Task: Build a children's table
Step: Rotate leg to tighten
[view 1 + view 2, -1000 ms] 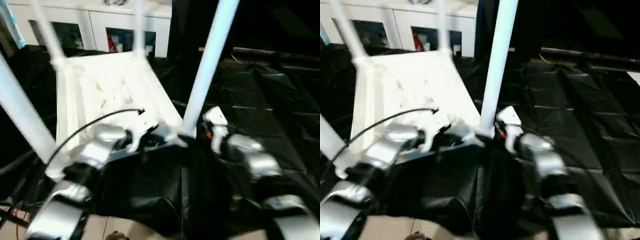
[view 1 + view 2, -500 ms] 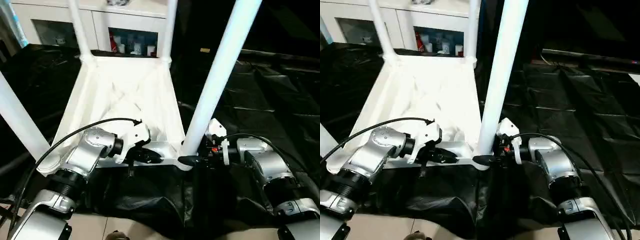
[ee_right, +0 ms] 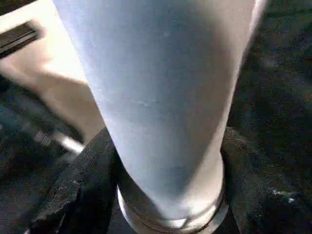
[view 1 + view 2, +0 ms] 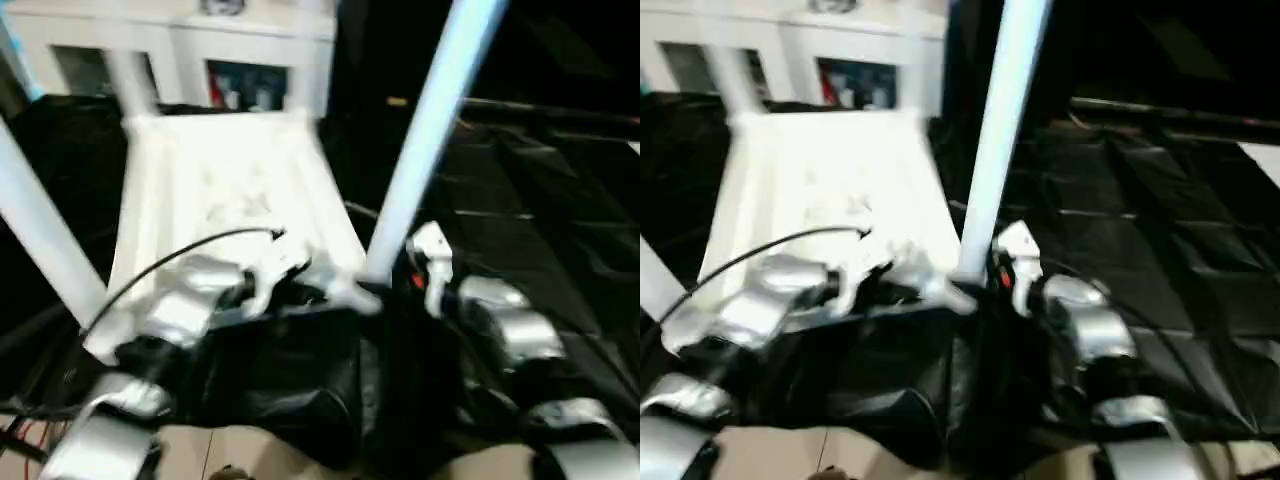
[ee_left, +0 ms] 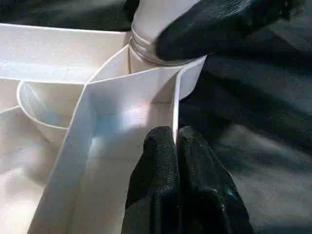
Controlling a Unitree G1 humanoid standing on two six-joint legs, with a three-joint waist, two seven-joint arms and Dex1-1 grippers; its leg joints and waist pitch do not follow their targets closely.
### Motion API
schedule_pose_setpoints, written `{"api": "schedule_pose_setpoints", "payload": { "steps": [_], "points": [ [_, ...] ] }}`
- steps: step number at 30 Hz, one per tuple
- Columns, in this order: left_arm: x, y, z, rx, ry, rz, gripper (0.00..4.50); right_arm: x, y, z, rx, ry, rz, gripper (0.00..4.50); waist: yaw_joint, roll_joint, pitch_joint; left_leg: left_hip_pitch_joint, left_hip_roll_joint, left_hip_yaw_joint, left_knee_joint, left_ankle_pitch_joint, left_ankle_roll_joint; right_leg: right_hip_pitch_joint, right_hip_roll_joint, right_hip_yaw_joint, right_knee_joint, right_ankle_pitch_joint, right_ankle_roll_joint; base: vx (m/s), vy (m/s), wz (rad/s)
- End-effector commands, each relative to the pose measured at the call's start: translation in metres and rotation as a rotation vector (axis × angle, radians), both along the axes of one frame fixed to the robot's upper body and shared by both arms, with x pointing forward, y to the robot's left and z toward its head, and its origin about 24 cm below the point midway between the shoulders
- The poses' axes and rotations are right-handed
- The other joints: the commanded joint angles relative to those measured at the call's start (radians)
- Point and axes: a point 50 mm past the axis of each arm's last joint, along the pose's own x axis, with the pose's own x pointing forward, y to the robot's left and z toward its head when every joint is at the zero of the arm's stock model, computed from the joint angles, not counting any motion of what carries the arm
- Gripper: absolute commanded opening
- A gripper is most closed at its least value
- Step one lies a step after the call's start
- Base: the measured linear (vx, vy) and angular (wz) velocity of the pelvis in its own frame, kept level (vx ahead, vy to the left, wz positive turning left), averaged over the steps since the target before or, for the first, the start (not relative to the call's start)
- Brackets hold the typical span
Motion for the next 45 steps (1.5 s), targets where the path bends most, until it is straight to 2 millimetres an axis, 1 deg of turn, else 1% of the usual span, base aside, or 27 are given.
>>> {"api": "schedule_pose_setpoints", "payload": {
  "steps": [1, 2, 4, 5, 6, 7, 8, 10, 11, 12, 14, 15, 20, 22, 23, 24, 25, 28, 30, 33, 34, 35, 38, 39, 40, 42, 45],
  "points": [
    [0.012, -0.035, 0.021, -0.115, -0.089, 0.072, 0.00, -0.003, 0.037, -0.015, 0.037, 0.099, -0.075, 2.67, 0.000, -0.003, -0.064, 0.003, 0.025, -0.010, -0.068, -0.208, 0.016, 0.048, -0.084, 0.053, -0.100, -0.498, -0.064, 0.000, 0.000, 0.00],
    [0.013, -0.040, 0.022, -0.121, -0.095, 0.083, 0.00, -0.002, 0.044, -0.015, 0.047, 0.110, -0.111, 2.67, -0.002, -0.001, -0.065, 0.006, 0.026, -0.008, -0.069, -0.199, 0.015, 0.044, -0.083, 0.057, -0.096, -0.464, -0.075, 0.000, 0.000, 0.00],
    [0.013, -0.043, 0.022, -0.123, -0.098, 0.088, 0.00, -0.001, 0.047, -0.015, 0.052, 0.114, -0.125, 2.67, -0.003, -0.002, -0.066, 0.001, 0.026, -0.009, -0.070, -0.189, 0.018, 0.049, -0.083, 0.057, -0.091, -0.436, -0.083, 0.000, 0.000, 0.00],
    [0.012, -0.046, 0.023, -0.131, -0.098, 0.084, 0.00, -0.002, 0.053, -0.014, 0.044, 0.092, -0.103, 2.67, 0.000, 0.001, -0.069, 0.000, 0.028, -0.009, -0.069, -0.176, 0.024, 0.051, -0.084, 0.059, -0.086, -0.394, -0.092, 0.000, 0.000, 0.00],
    [0.011, -0.049, 0.023, -0.138, -0.097, 0.076, 0.00, -0.003, 0.058, -0.012, 0.044, 0.074, -0.077, 2.67, -0.001, -0.001, -0.070, -0.002, 0.028, -0.008, -0.069, -0.165, 0.027, 0.052, -0.083, 0.061, -0.081, -0.364, -0.098, 0.000, 0.000, 0.00],
    [0.010, -0.050, 0.023, -0.141, -0.097, 0.065, 0.00, -0.003, 0.062, -0.011, 0.050, 0.057, -0.051, 3.22, 0.002, -0.001, -0.072, -0.003, 0.028, -0.004, -0.068, -0.130, 0.043, 0.055, -0.081, 0.064, -0.071, -0.275, -0.124, 0.000, 0.000, 0.00],
    [0.009, -0.050, 0.023, -0.142, -0.097, 0.051, 0.00, -0.004, 0.063, -0.009, 0.062, 0.045, -0.036, 3.22, 0.003, -0.002, -0.072, -0.004, 0.027, -0.003, -0.067, -0.122, 0.048, 0.056, -0.080, 0.065, -0.068, -0.255, -0.131, 0.000, 0.000, 0.00],
    [0.007, -0.049, 0.022, -0.137, -0.101, 0.031, 0.00, -0.003, 0.063, -0.007, 0.077, 0.043, -0.031, 3.38, 0.005, 0.000, -0.071, -0.004, 0.027, -0.002, -0.068, -0.118, 0.055, 0.058, -0.081, 0.065, -0.067, -0.241, -0.142, 0.000, 0.000, 0.00],
    [0.007, -0.048, 0.022, -0.135, -0.102, 0.025, 0.00, -0.003, 0.062, -0.007, 0.080, 0.044, -0.030, 3.45, 0.004, -0.003, -0.069, -0.004, 0.026, -0.002, -0.069, -0.129, 0.058, 0.058, -0.082, 0.064, -0.070, -0.261, -0.141, 0.000, 0.000, 0.00],
    [0.006, -0.046, 0.021, -0.132, -0.101, 0.008, 0.00, -0.003, 0.059, -0.006, 0.078, 0.044, -0.026, 3.58, 0.005, -0.002, -0.068, -0.003, 0.027, -0.002, -0.069, -0.135, 0.057, 0.058, -0.083, 0.064, -0.072, -0.275, -0.139, 0.000, 0.000, 0.00],
    [0.002, -0.037, 0.019, -0.122, -0.091, -0.038, 0.00, -0.004, 0.046, -0.005, 0.056, 0.037, 0.045, 3.87, 0.004, -0.001, -0.066, -0.002, 0.028, -0.003, -0.071, -0.156, 0.054, 0.057, -0.084, 0.064, -0.078, -0.322, -0.125, 0.000, 0.000, 0.00],
    [0.001, -0.035, 0.019, -0.120, -0.088, -0.046, 0.00, -0.005, 0.044, -0.005, 0.055, 0.037, 0.065, 3.87, 0.004, -0.002, -0.067, -0.004, 0.030, -0.004, -0.071, -0.159, 0.056, 0.060, -0.084, 0.064, -0.077, -0.319, -0.122, 0.000, 0.000, 0.00],
    [-0.004, -0.026, 0.018, -0.113, -0.076, -0.111, 0.00, -0.011, 0.031, -0.001, 0.027, 0.007, 0.215, 3.87, 0.005, -0.002, -0.066, -0.004, 0.030, -0.003, -0.070, -0.155, 0.063, 0.059, -0.083, 0.065, -0.077, -0.314, -0.121, 0.000, 0.000, 0.00],
    [-0.011, -0.019, 0.018, -0.111, -0.052, -0.194, 0.00, -0.014, 0.017, 0.003, 0.002, -0.018, 0.293, 3.87, 0.006, -0.002, -0.066, -0.003, 0.032, -0.004, -0.070, -0.158, 0.063, 0.059, -0.084, 0.064, -0.075, -0.315, -0.130, 0.000, 0.000, 0.00],
    [-0.014, -0.016, 0.018, -0.104, -0.038, -0.224, 0.00, -0.014, 0.012, 0.004, -0.009, -0.025, 0.307, 3.87, 0.006, -0.001, -0.066, -0.002, 0.033, -0.004, -0.070, -0.161, 0.063, 0.058, -0.085, 0.065, -0.075, -0.315, -0.135, 0.000, 0.000, 0.00],
    [-0.015, -0.013, 0.017, -0.094, -0.032, -0.245, 0.00, -0.014, 0.009, 0.005, -0.015, -0.027, 0.327, 3.87, 0.005, 0.005, -0.066, -0.001, 0.032, -0.004, -0.070, -0.164, 0.063, 0.056, -0.084, 0.065, -0.075, -0.315, -0.139, 0.000, 0.000, 0.00],
    [-0.017, -0.010, 0.017, -0.084, -0.026, -0.267, 0.00, -0.016, 0.005, 0.006, -0.019, -0.024, 0.359, 3.87, 0.006, 0.003, -0.066, 0.000, 0.034, -0.003, -0.070, -0.164, 0.064, 0.056, -0.082, 0.065, -0.074, -0.299, -0.150, 0.000, 0.000, 0.00],
    [-0.020, -0.005, 0.017, -0.076, -0.015, -0.292, 0.00, -0.019, 0.000, 0.008, -0.015, -0.007, 0.418, 3.87, 0.012, 0.003, -0.066, -0.001, 0.034, -0.002, -0.070, -0.156, 0.068, 0.059, -0.079, 0.065, -0.071, -0.272, -0.156, 0.000, 0.000, 0.00],
    [-0.023, 0.000, 0.017, -0.069, 0.003, -0.323, 0.00, -0.023, -0.004, 0.009, -0.015, 0.011, 0.469, 3.87, 0.016, 0.002, -0.068, 0.000, 0.036, -0.003, -0.069, -0.153, 0.064, 0.061, -0.082, 0.065, -0.067, -0.260, -0.163, 0.000, 0.000, 0.00],
    [-0.027, 0.007, 0.016, -0.053, 0.027, -0.362, 0.00, -0.028, -0.009, 0.009, -0.030, 0.041, 0.546, 3.87, 0.021, 0.003, -0.066, 0.000, 0.036, -0.001, -0.068, -0.155, 0.067, 0.058, -0.080, 0.064, -0.069, -0.281, -0.158, 0.000, 0.000, 0.00],
    [-0.030, 0.010, 0.016, -0.053, 0.046, -0.385, 0.00, -0.030, -0.011, 0.009, -0.036, 0.050, 0.581, 3.87, 0.022, -0.002, -0.067, 0.000, 0.036, 0.000, -0.068, -0.155, 0.067, 0.058, -0.080, 0.064, -0.068, -0.283, -0.158, 0.000, 0.000, 0.00],
    [-0.031, 0.011, 0.016, -0.052, 0.051, -0.391, 0.00, -0.030, -0.012, 0.009, -0.037, 0.052, 0.589, 3.63, 0.022, 0.001, -0.065, 0.000, 0.037, -0.001, -0.069, -0.162, 0.063, 0.057, -0.081, 0.064, -0.070, -0.299, -0.155, 0.000, 0.000, 0.00],
    [-0.034, 0.015, 0.015, -0.043, 0.062, -0.407, 0.00, -0.034, -0.013, 0.008, -0.033, 0.077, 0.628, 3.51, 0.024, 0.000, -0.065, 0.001, 0.037, -0.002, -0.070, -0.169, 0.057, 0.056, -0.081, 0.064, -0.071, -0.316, -0.151, 0.000, 0.000, 0.00],
    [-0.035, 0.016, 0.015, -0.042, 0.063, -0.407, 0.00, -0.034, -0.014, 0.008, -0.031, 0.080, 0.631, 3.25, 0.024, 0.000, -0.064, 0.002, 0.038, -0.001, -0.069, -0.170, 0.055, 0.054, -0.081, 0.065, -0.071, -0.311, -0.153, 0.000, 0.000, 0.00],
    [-0.035, 0.016, 0.015, -0.042, 0.065, -0.408, 0.00, -0.034, -0.014, 0.009, -0.029, 0.082, 0.635, 3.16, 0.024, 0.000, -0.065, 0.003, 0.038, -0.002, -0.069, -0.170, 0.054, 0.054, -0.081, 0.065, -0.070, -0.307, -0.155, 0.000, 0.000, 0.00],
    [-0.038, 0.017, 0.014, -0.044, 0.083, -0.420, 0.00, -0.037, -0.013, 0.009, -0.019, 0.094, 0.653, 3.05, 0.024, -0.005, -0.064, 0.001, 0.037, -0.002, -0.070, -0.169, 0.052, 0.056, -0.080, 0.065, -0.070, -0.304, -0.153, 0.000, 0.000, 0.00],
    [-0.040, 0.017, 0.013, -0.048, 0.105, -0.437, 0.00, -0.039, -0.012, 0.008, -0.012, 0.102, 0.667, 2.84, 0.024, -0.005, -0.065, 0.000, 0.036, -0.002, -0.069, -0.165, 0.052, 0.056, -0.081, 0.065, -0.069, -0.306, -0.149, 0.000, 0.000, 0.00]
  ]
}}
